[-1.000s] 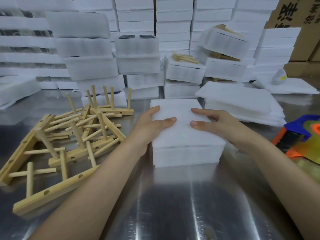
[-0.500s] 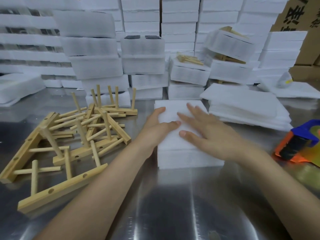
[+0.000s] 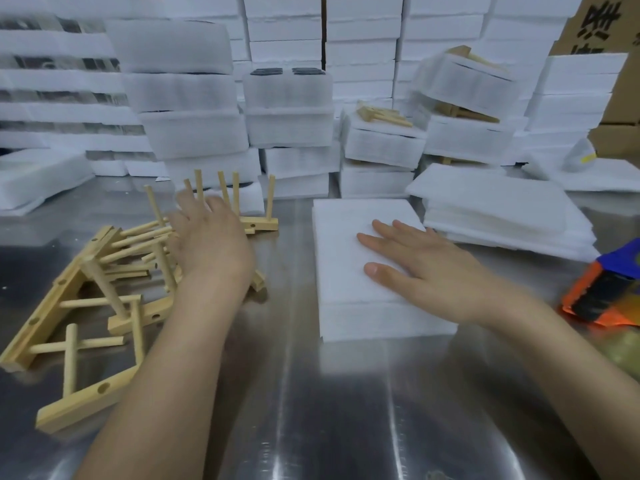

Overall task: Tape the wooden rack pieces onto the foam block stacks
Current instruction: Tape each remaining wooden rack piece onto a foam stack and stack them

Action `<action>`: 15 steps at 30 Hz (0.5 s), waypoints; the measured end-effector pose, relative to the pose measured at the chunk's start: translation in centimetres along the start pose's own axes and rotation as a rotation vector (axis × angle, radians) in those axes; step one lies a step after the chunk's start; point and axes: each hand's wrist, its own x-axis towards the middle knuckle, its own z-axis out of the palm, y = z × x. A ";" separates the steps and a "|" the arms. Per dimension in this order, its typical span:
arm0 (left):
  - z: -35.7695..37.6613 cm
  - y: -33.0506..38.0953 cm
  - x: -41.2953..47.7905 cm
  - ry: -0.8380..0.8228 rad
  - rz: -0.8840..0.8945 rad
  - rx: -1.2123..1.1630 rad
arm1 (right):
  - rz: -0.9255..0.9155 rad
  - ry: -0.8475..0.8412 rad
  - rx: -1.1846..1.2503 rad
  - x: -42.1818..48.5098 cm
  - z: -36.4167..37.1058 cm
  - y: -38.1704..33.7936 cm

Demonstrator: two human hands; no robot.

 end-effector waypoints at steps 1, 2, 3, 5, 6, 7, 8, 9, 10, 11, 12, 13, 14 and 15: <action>-0.1 -0.1 0.1 -0.058 0.024 -0.021 | -0.001 -0.001 0.001 0.0 0.0 0.0; -0.1 -0.2 0.3 -0.063 0.057 -0.076 | -0.001 -0.001 0.001 0.0 0.0 0.0; -0.1 -0.3 0.5 -0.045 0.077 -0.147 | -0.001 0.001 0.002 0.1 0.0 0.1; -0.1 -0.5 0.8 0.014 0.093 -0.300 | -0.003 0.003 0.007 0.1 0.0 0.1; -0.2 -0.5 0.8 0.081 0.121 -0.380 | -0.002 0.003 0.010 0.1 0.0 0.0; -0.4 -0.5 0.7 0.177 0.157 -0.462 | -0.002 0.003 0.012 0.0 0.0 0.0; -0.8 -0.5 0.6 0.291 0.200 -0.554 | -0.001 0.005 0.014 0.0 0.0 0.0; -1.2 -0.4 0.5 0.404 0.244 -0.654 | 0.000 0.006 0.016 0.0 -0.1 -0.1; -1.7 -0.2 0.5 0.503 0.281 -0.764 | -0.001 0.009 0.018 0.0 -0.1 -0.1; -2.1 0.1 0.4 0.578 0.314 -0.884 | -0.001 0.011 0.018 0.0 -0.1 -0.1; -2.3 0.4 0.3 0.631 0.344 -1.014 | -0.001 0.012 0.018 0.0 -0.1 -0.1; -2.3 0.8 0.1 0.663 0.365 -1.170 | -0.002 0.013 0.018 0.0 -0.1 0.0; -2.1 1.2 -0.2 0.654 0.371 -1.355 | -0.003 0.016 0.018 0.0 -0.1 0.0; -1.8 1.8 -0.6 0.592 0.362 -1.553 | -0.004 0.021 0.022 0.1 0.0 0.0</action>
